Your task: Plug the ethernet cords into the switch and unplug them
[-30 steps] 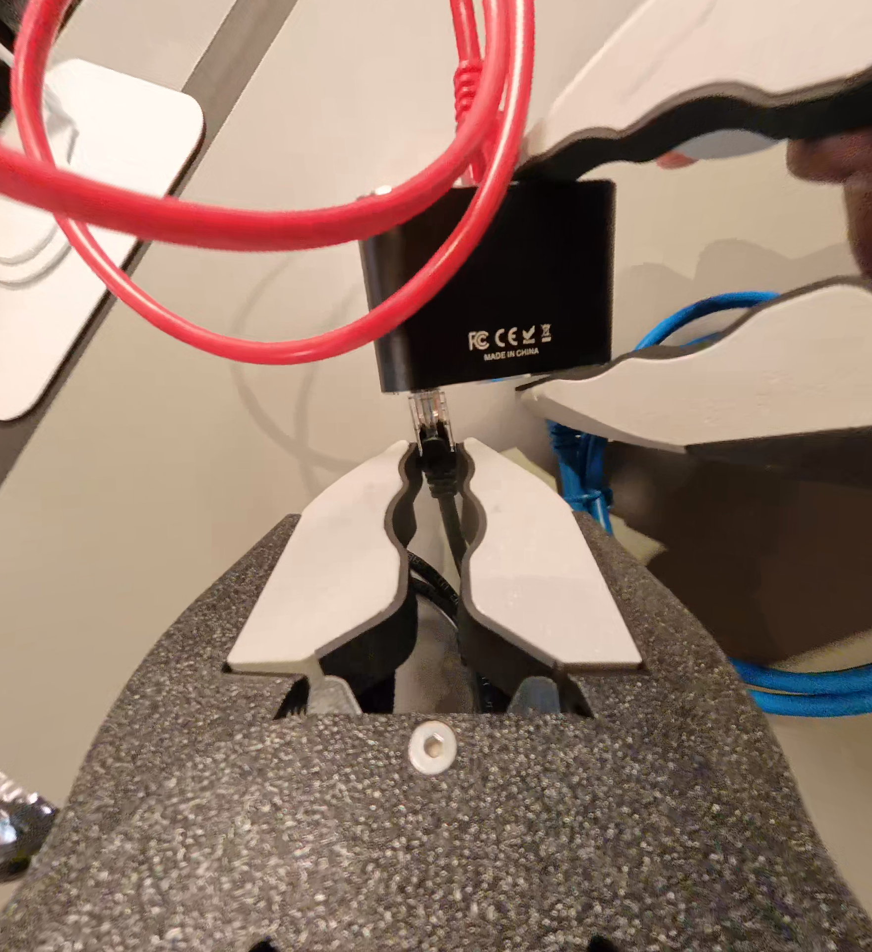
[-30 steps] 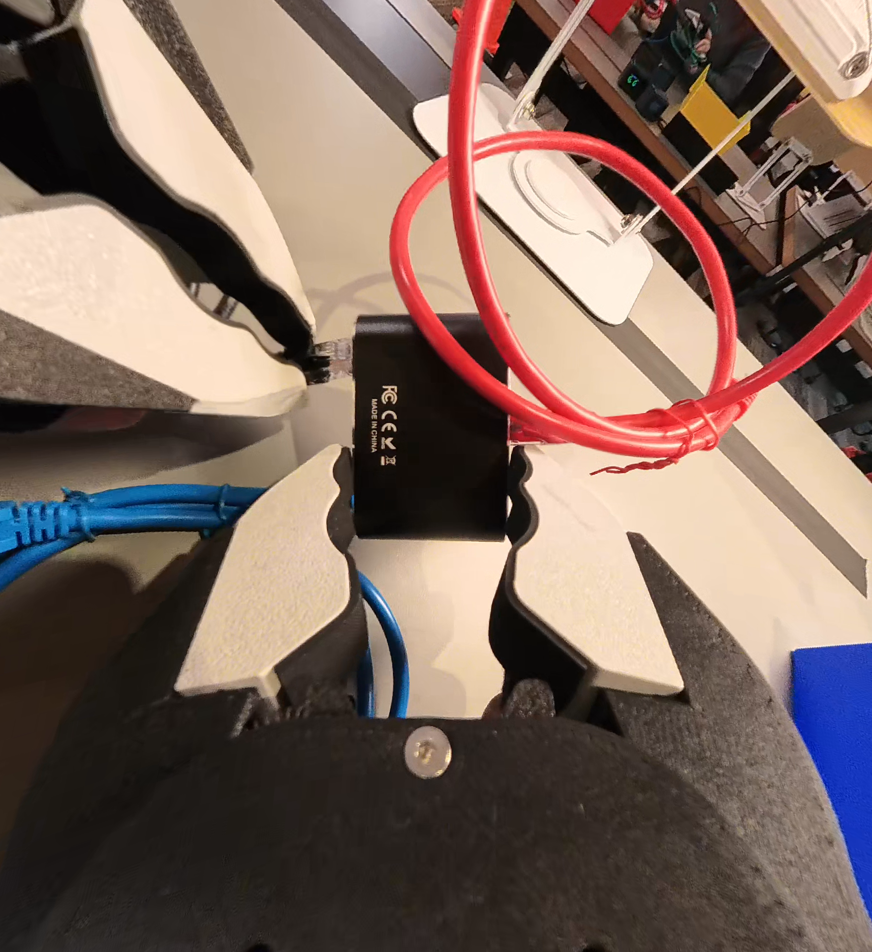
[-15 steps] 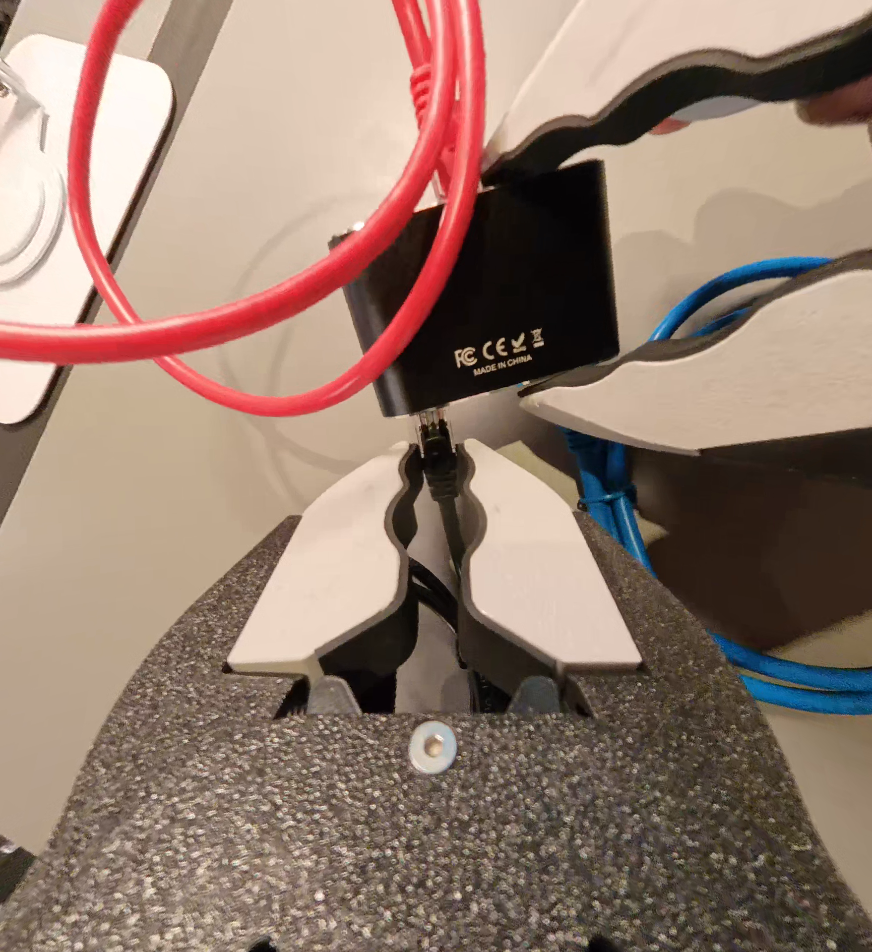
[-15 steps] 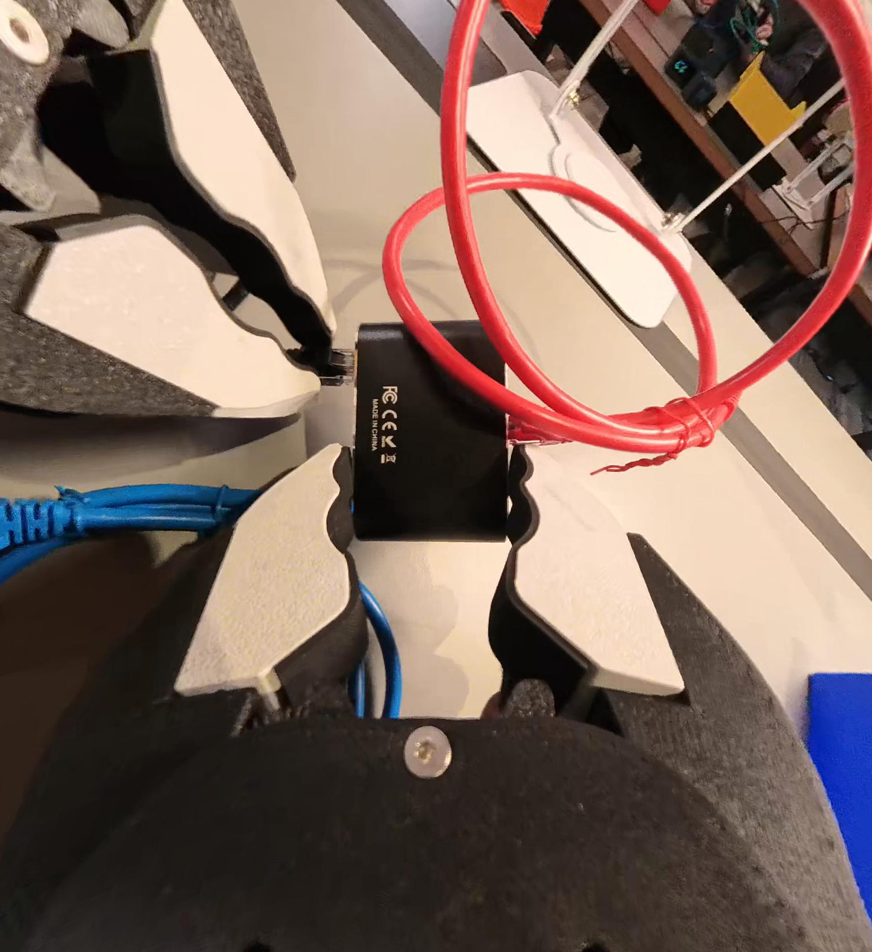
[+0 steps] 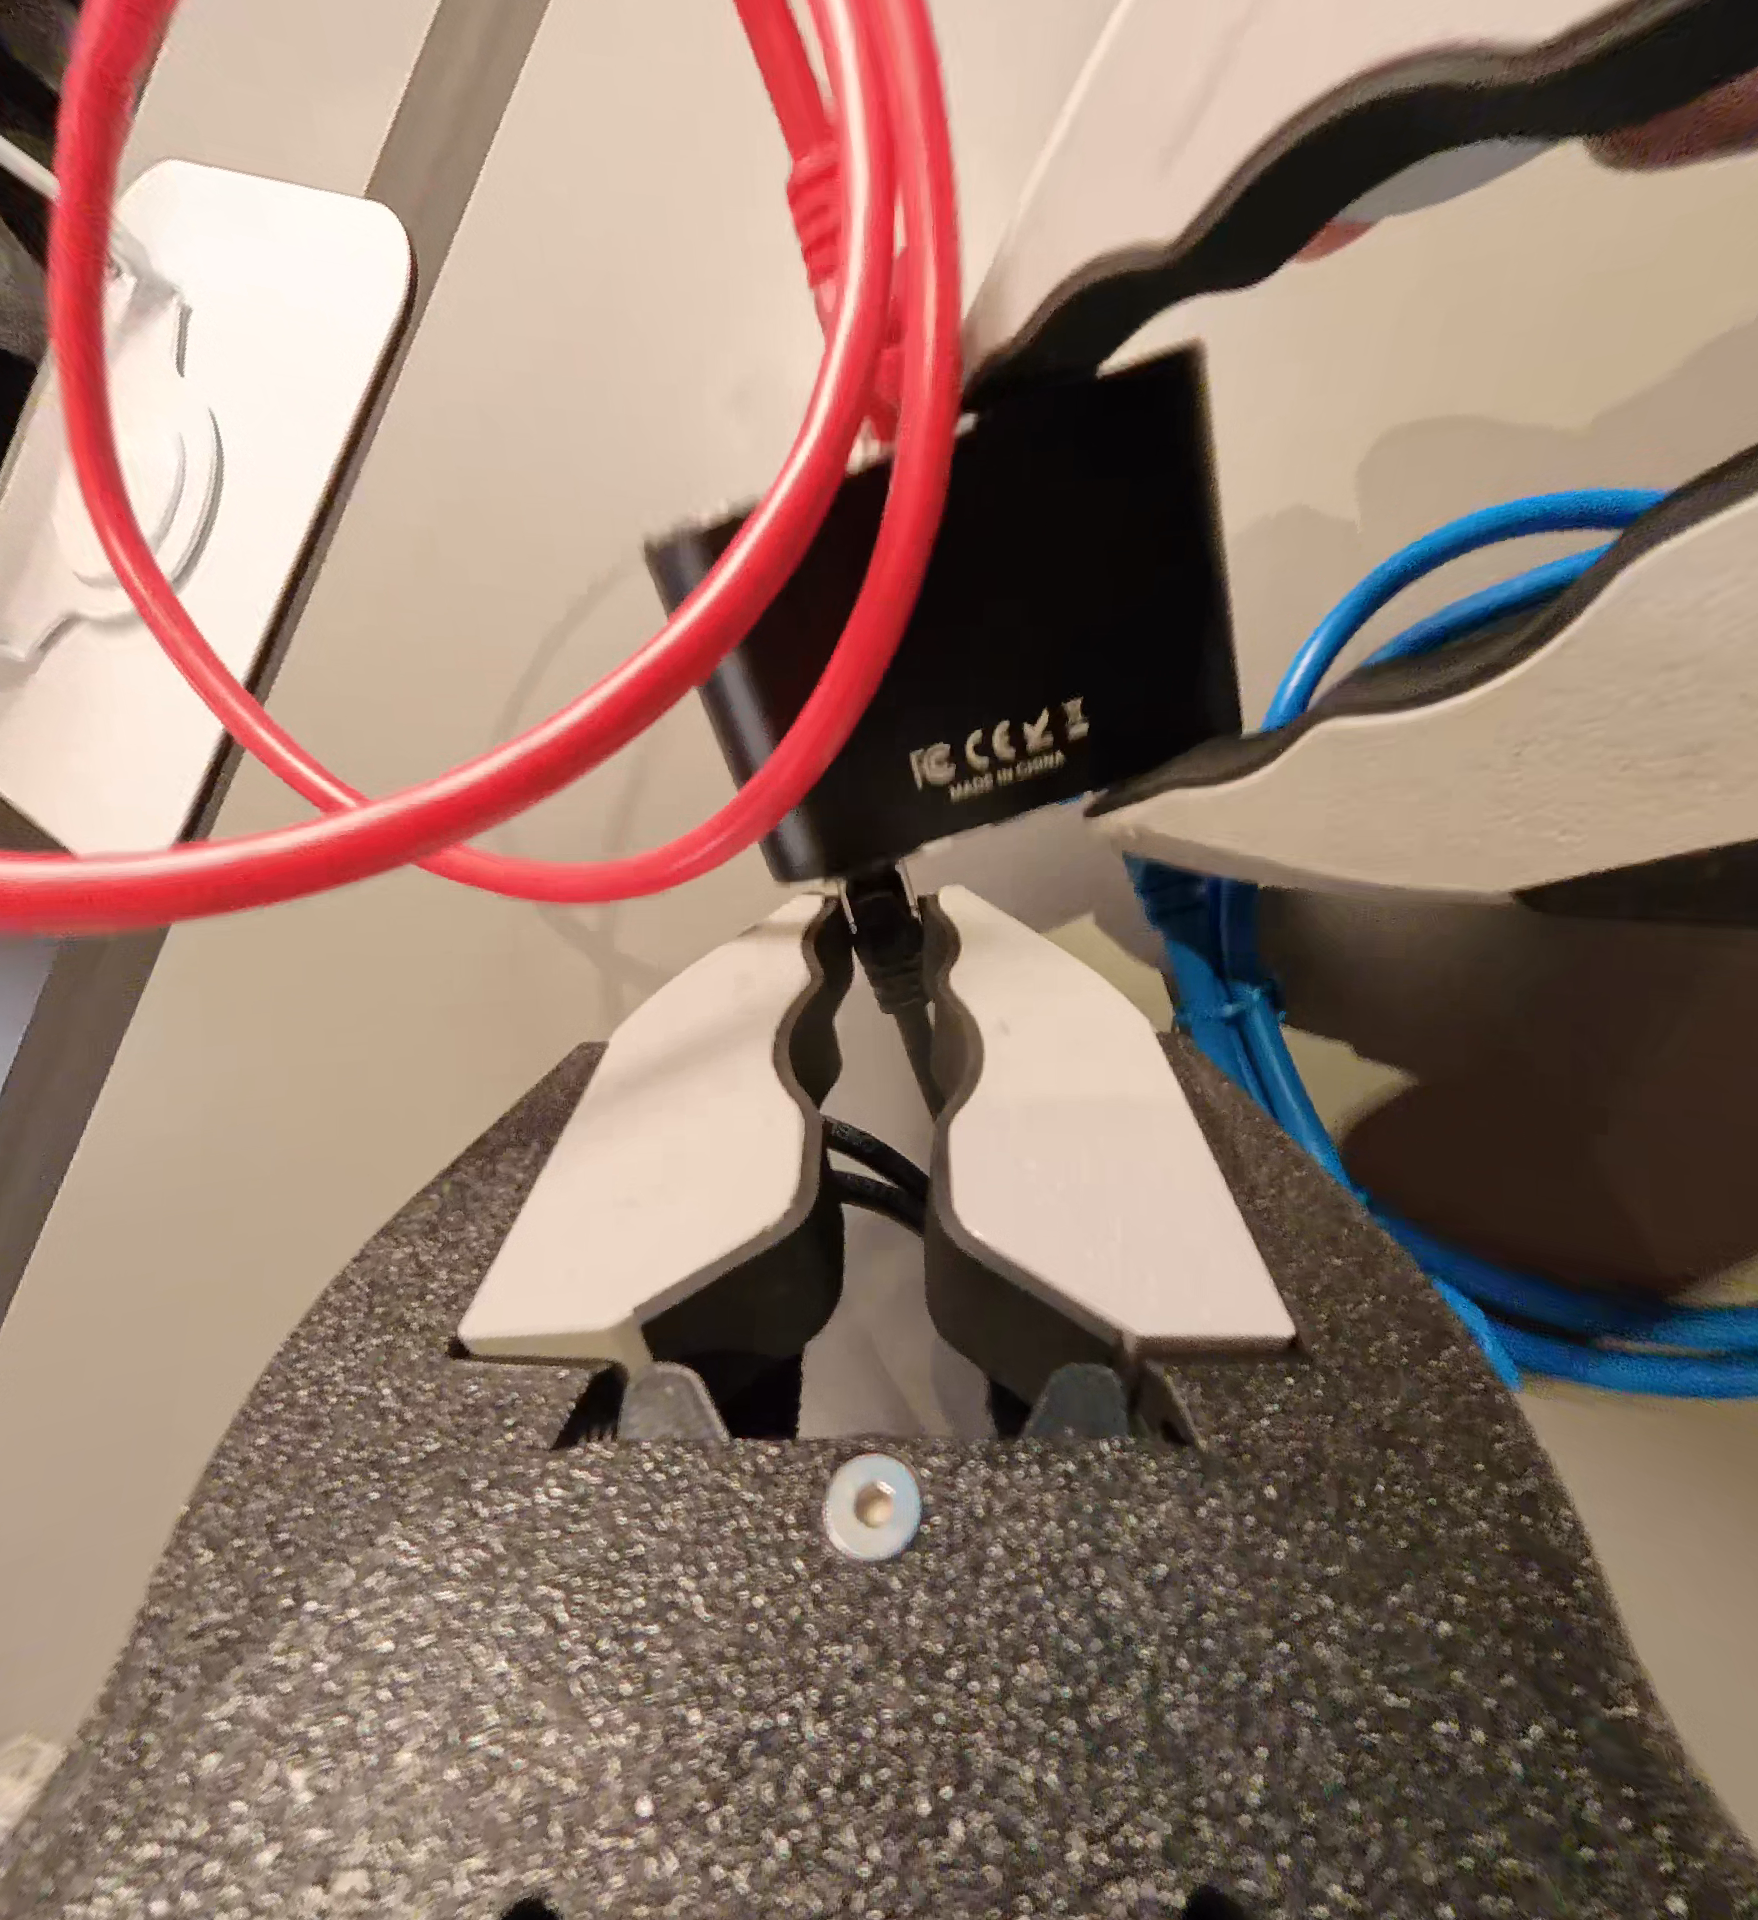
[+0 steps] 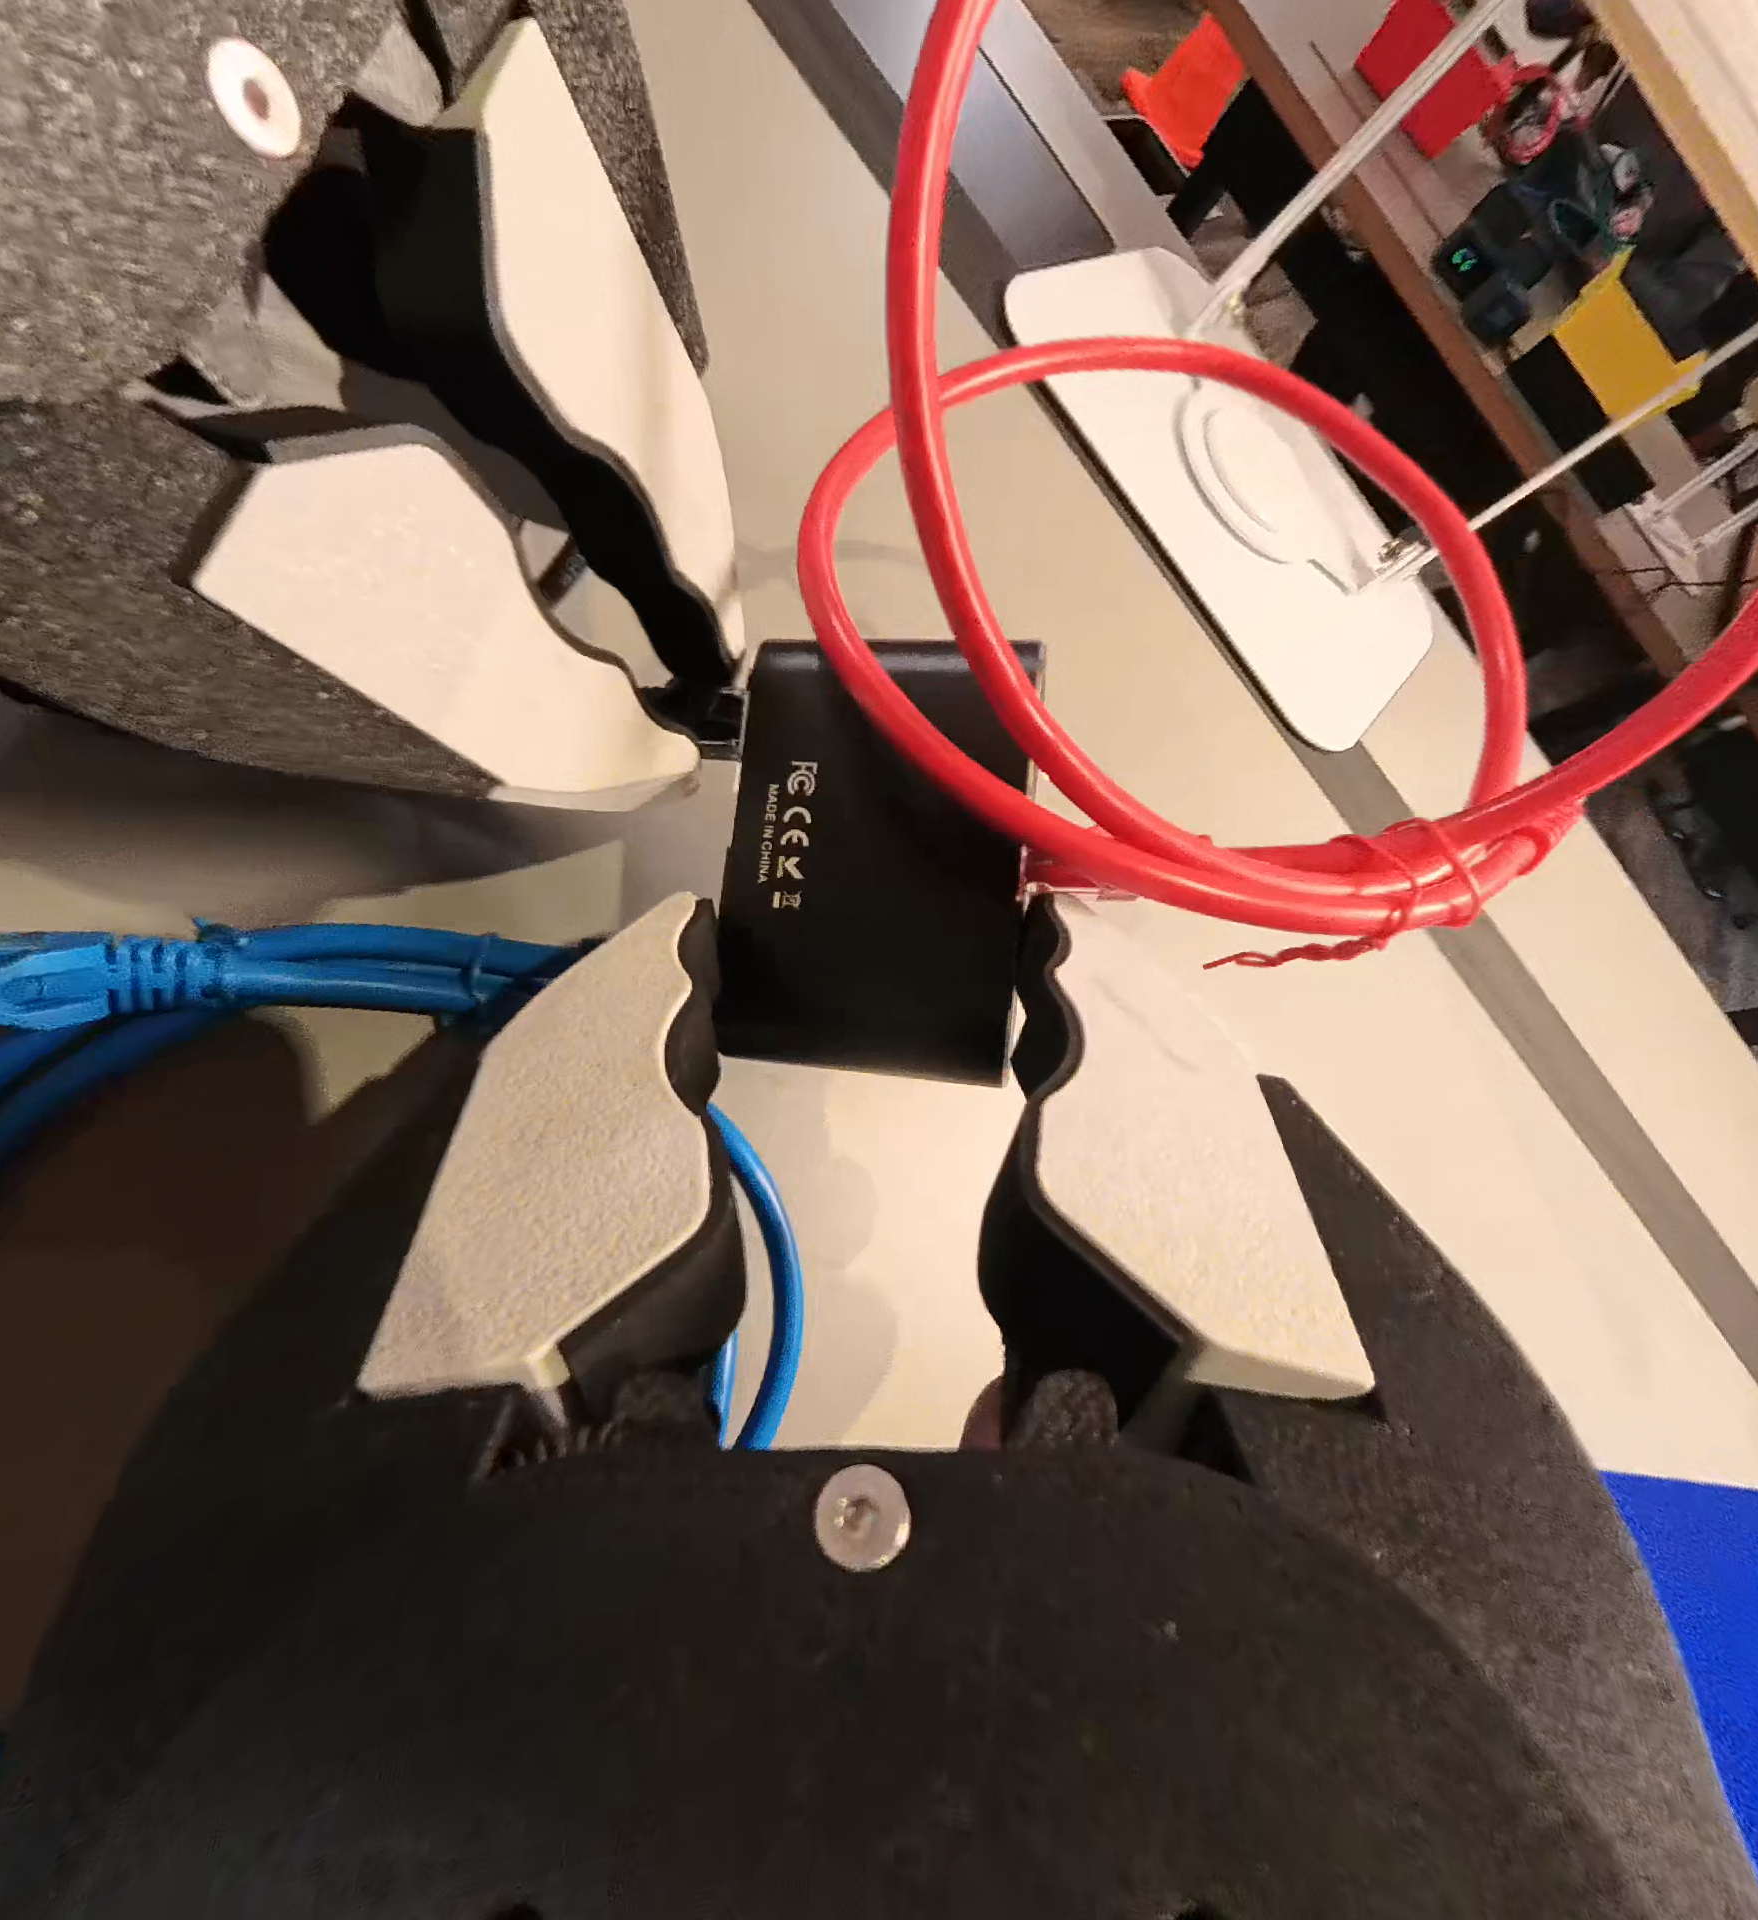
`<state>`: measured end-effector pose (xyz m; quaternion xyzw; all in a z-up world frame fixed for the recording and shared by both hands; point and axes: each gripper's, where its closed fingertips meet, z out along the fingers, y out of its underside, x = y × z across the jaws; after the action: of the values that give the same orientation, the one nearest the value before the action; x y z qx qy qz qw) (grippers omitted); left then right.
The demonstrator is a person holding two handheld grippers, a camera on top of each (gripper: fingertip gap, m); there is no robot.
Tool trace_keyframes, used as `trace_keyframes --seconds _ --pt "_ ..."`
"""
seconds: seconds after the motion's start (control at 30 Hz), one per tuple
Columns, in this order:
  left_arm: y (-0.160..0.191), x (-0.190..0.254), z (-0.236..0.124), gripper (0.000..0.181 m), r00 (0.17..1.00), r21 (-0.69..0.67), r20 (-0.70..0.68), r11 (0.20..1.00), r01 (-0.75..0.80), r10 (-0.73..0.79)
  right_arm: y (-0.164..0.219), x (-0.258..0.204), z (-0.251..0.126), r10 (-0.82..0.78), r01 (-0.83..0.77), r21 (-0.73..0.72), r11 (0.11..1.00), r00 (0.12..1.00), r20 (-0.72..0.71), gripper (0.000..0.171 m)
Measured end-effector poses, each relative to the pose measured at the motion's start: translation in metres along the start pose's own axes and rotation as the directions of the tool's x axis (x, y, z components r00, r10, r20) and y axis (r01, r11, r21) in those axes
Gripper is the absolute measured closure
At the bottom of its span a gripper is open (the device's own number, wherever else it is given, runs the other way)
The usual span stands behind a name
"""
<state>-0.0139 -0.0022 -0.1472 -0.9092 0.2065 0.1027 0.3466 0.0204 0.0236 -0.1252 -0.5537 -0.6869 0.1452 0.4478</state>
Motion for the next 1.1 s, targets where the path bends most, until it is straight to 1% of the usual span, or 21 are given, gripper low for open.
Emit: trace_keyframes --seconds 0.17,0.3,0.37,0.4,0.5,0.6,0.67,0.73,0.83,1.0,1.07,1.1 --pt "-0.002 0.002 0.000 0.167 1.000 0.018 -0.022 1.000 0.010 -0.010 0.001 0.000 0.000 0.023 -0.023 0.015 1.000 0.999 0.022 0.115" --pt "-0.002 0.002 0.001 0.167 0.997 0.039 -0.062 0.998 0.038 -0.036 0.001 0.001 -0.001 0.106 -0.109 0.056 0.992 0.993 0.058 0.115" --pt "-0.002 0.001 0.000 0.167 0.997 0.045 -0.067 0.998 0.052 -0.048 -0.002 0.004 -0.005 0.113 -0.118 0.079 0.990 0.991 0.066 0.110" --pt "-0.001 -0.001 0.000 0.167 0.997 0.043 -0.065 0.998 0.056 -0.053 -0.004 0.007 -0.008 0.098 -0.104 0.096 0.990 0.993 0.064 0.107" --pt "0.003 -0.006 -0.002 0.168 0.992 0.042 -0.081 0.994 0.104 -0.100 -0.006 0.021 -0.019 0.010 -0.010 0.165 0.986 1.000 0.006 0.107" --pt "0.001 -0.006 -0.006 0.168 0.971 0.060 -0.163 0.981 0.185 -0.173 -0.005 0.026 -0.026 -0.149 0.156 0.225 0.962 0.988 -0.047 0.104" --pt "0.001 -0.006 -0.008 0.168 0.961 0.064 -0.196 0.975 0.213 -0.197 -0.006 0.021 -0.031 -0.270 0.284 0.261 0.923 0.959 -0.088 0.100" --pt "0.001 -0.005 -0.009 0.168 0.951 0.063 -0.221 0.970 0.234 -0.215 -0.006 0.013 -0.035 -0.413 0.438 0.289 0.851 0.899 -0.147 0.100" --pt "-0.001 0.001 -0.012 0.168 0.933 0.060 -0.276 0.964 0.258 -0.232 -0.005 0.004 -0.037 -0.592 0.654 0.264 0.709 0.755 -0.281 0.101" --pt "-0.005 0.016 -0.017 0.168 0.905 0.048 -0.362 0.966 0.255 -0.221 -0.013 0.000 -0.040 -0.704 0.843 0.167 0.512 0.523 -0.480 0.102" --pt "-0.009 0.025 -0.021 0.168 0.891 0.046 -0.403 0.968 0.247 -0.208 -0.014 -0.005 -0.041 -0.735 0.890 0.132 0.437 0.438 -0.519 0.110" --pt "-0.012 0.031 -0.023 0.168 0.883 0.053 -0.426 0.969 0.243 -0.198 -0.014 -0.009 -0.040 -0.740 0.900 0.130 0.417 0.419 -0.526 0.116"
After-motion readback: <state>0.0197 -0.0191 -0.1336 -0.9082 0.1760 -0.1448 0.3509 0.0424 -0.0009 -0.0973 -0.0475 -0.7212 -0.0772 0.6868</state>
